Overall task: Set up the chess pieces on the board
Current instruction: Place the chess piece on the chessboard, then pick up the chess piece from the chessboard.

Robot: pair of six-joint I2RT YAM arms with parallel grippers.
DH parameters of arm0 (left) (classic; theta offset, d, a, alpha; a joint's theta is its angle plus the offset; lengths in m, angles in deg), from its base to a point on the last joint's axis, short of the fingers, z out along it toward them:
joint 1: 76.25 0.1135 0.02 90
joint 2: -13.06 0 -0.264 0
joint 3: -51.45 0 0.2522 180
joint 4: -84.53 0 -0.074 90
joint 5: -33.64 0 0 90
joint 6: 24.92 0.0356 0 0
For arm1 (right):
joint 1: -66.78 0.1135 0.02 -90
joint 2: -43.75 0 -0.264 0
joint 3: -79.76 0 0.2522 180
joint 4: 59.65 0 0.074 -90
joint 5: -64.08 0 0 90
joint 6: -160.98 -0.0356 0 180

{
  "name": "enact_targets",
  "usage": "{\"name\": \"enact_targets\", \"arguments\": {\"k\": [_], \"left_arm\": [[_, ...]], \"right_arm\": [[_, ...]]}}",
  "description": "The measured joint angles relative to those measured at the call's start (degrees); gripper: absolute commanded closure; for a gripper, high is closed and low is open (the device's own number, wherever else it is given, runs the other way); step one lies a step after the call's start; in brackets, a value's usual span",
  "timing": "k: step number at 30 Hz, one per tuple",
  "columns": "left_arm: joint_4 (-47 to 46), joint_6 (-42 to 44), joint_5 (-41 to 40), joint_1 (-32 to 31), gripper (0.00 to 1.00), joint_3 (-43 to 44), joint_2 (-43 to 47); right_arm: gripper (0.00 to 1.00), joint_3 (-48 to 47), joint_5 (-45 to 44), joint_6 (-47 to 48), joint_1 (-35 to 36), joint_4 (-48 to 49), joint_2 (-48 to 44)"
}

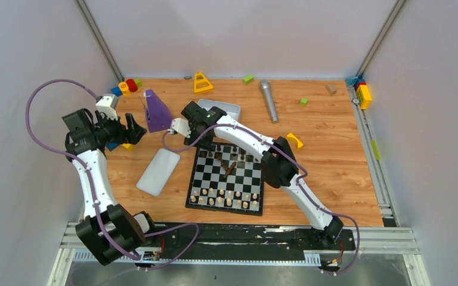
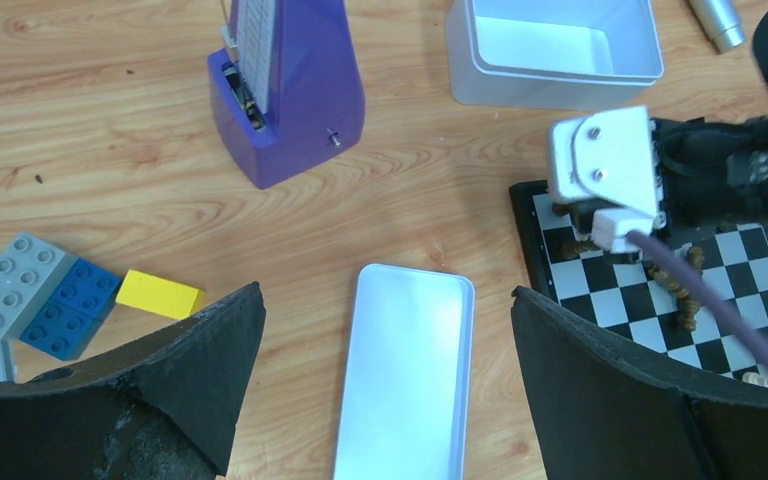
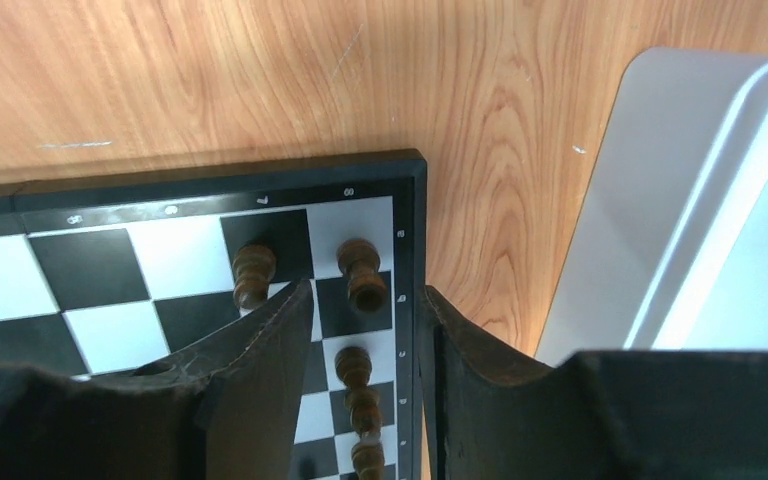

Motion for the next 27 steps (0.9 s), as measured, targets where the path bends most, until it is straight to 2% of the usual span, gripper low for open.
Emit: {"name": "enact_targets", "arguments": {"k": [5, 9, 13, 21, 27], "left_arm": [[-1.57, 0.7, 3.5, -0.02, 0.0, -1.95, 0.94], [-1.84, 1.53, 5.42, -0.02, 0.01, -2.43, 1.2], [-1.88, 2.12, 6.73, -0.02, 0.02, -3.04, 1.95], [-1.86, 2.25, 9.35, -0.02, 0.04, -3.93, 3.63], [-1.86, 2.64, 10.05, -0.02, 0.06, -4.22, 3.87]], "right_arm": [[0.57, 7.3, 6.29, -3.78, -2.6, 2.01, -7.48], [0.61, 14.8, 11.61, -5.97, -5.29, 3.67, -17.2], [0.62, 19.5, 14.1, -7.32, -6.36, 4.92, -23.15], [0.61, 30.86, 17.07, -9.33, -6.03, 5.27, -24.81], [0.61, 34.95, 18.38, -10.32, -6.03, 5.29, -24.65]]}}
